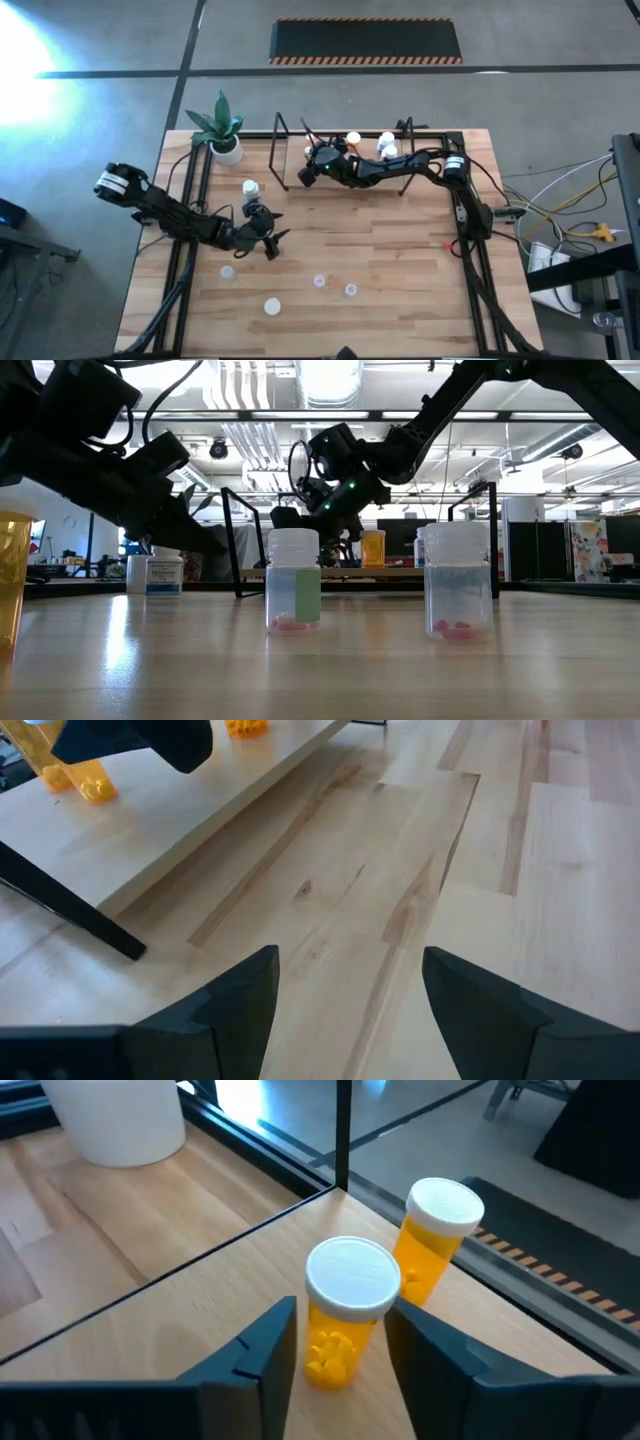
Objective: Pick and place medicine bottles onto shelf by color
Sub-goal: Put the small orange medicine bottle on the shelf aligned with the other small orange medicine bottle, then put the white medicine bottle on the shelf aligned with the other white medicine bottles
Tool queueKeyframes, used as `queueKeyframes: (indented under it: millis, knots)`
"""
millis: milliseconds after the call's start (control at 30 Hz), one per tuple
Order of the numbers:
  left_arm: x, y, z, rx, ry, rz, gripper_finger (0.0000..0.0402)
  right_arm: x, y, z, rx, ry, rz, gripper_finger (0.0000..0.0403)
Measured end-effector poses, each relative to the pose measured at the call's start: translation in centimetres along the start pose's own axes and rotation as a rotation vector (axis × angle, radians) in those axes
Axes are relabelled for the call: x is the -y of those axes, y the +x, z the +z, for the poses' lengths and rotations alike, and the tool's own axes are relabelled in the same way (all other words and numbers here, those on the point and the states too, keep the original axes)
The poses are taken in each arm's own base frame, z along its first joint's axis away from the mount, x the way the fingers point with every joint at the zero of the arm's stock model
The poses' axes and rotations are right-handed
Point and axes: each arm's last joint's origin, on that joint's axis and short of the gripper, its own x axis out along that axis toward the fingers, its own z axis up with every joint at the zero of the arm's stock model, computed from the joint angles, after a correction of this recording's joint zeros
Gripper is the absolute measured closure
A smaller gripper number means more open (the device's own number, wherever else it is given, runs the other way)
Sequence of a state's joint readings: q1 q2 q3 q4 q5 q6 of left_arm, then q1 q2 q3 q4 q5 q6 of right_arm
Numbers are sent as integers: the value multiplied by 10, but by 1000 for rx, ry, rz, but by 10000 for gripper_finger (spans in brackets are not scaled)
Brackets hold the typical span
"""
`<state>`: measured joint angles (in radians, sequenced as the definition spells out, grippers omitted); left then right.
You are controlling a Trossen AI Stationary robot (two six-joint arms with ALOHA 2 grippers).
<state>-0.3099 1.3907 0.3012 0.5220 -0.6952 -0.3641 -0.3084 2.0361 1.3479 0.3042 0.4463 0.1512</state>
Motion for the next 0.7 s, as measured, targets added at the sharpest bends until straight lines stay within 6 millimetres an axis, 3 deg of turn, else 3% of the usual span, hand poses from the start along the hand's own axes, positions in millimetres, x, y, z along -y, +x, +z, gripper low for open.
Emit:
queueKeyframes:
  millis: [167, 333, 600, 700]
  knots:
    - [0, 0, 0, -2, 0, -6, 171, 2, -9, 8, -24, -55, 0, 221]
    - [1, 0, 0, -3, 3, -9, 171, 7, -37, 27, -109, -115, 7, 202]
    - [17, -9, 6, 29, 106, -84, 171, 1, -113, 62, -148, -177, 91, 200]
    - [35, -22, 18, 93, 166, -137, 171, -15, -147, 59, -129, -194, 165, 200]
